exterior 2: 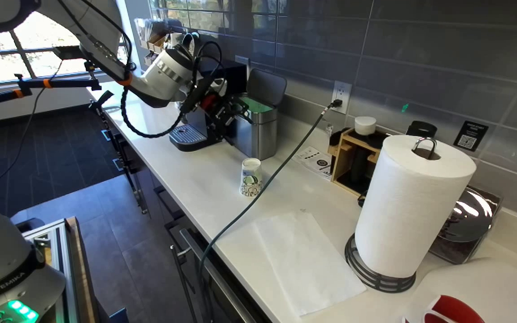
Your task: Place the coffee cup upright.
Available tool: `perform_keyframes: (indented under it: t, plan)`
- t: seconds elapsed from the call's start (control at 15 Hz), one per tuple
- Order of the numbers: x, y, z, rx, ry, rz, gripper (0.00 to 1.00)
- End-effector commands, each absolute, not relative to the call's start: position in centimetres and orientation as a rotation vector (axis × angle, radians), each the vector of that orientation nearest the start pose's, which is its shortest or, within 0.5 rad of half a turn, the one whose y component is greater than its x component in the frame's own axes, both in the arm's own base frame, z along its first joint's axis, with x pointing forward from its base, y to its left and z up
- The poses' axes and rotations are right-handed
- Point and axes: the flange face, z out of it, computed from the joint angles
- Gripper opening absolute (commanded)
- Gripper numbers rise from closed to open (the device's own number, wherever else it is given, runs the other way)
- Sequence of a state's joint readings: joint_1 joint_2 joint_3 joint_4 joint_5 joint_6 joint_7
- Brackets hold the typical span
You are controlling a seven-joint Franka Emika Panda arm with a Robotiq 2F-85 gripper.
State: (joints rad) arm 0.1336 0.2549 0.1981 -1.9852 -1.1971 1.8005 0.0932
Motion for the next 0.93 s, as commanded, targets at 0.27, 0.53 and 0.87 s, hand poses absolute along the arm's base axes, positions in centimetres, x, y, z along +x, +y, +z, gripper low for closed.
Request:
perform_keyframes:
  t: [0.27,0.53,0.87]
  plan:
    - [56.5,13.6,30.2,1.764,1.196,-0.440,1.00]
    - [57.0,13.6,28.3,1.653,1.245,-0.553,1.00]
    - [59.3,12.0,25.0,1.503,1.189,-0.503,1.00]
